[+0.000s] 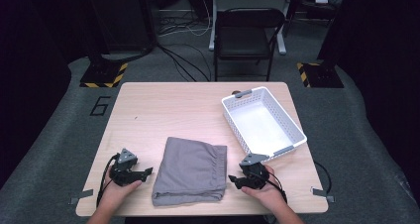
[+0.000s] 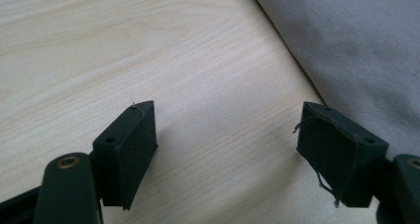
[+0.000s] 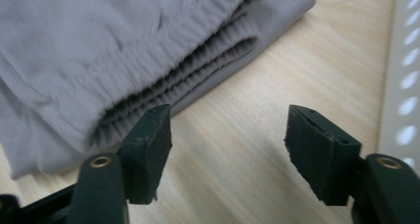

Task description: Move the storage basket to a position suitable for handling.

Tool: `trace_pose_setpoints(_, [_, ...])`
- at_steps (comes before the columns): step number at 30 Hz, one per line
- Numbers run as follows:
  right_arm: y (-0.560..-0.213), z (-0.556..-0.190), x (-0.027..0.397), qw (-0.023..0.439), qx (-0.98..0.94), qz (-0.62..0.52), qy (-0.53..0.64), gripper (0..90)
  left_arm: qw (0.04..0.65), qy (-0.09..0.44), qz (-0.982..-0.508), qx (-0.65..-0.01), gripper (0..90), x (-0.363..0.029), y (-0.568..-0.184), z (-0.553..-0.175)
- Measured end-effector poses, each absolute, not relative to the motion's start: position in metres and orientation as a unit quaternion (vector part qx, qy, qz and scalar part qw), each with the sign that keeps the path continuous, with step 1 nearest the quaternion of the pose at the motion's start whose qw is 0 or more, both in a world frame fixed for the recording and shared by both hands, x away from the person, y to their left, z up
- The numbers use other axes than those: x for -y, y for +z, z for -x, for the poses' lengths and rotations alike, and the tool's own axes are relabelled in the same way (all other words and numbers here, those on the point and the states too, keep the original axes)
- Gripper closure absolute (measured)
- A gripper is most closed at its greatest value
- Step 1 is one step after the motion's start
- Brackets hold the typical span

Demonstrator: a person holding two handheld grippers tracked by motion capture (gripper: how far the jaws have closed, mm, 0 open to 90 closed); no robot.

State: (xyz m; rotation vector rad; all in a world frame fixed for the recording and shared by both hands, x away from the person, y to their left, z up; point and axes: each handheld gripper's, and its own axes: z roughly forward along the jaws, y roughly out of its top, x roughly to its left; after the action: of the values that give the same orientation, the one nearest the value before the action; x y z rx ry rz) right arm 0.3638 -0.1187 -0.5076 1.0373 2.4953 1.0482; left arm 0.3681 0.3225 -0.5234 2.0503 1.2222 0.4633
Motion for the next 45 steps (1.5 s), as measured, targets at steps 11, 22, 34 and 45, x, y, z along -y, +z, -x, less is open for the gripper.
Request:
trace_pose_setpoints(11, [-0.467,-0.355,0.115,0.14,-0.852,-0.334,0.378,46.5,0.352,0.199,-0.795,-0.451,23.0,-0.32,-0.528,-0.365])
trace_pose_setpoints(22, [-0.438,-0.383,0.127,0.151,-0.838,-0.354,0.387,53.5,0.355,0.197,-0.8,-0.441,22.9,-0.322,-0.528,-0.366])
trace_pose_setpoints(34, [-0.444,-0.42,0.148,0.169,-0.832,-0.39,0.357,59.4,0.361,0.197,-0.798,-0.44,22.8,-0.322,-0.529,-0.365])
trace_pose_setpoints(45, [-0.452,-0.438,0.147,0.137,-0.839,-0.392,0.351,72.8,0.36,0.197,-0.8,-0.438,22.8,-0.322,-0.529,-0.366])
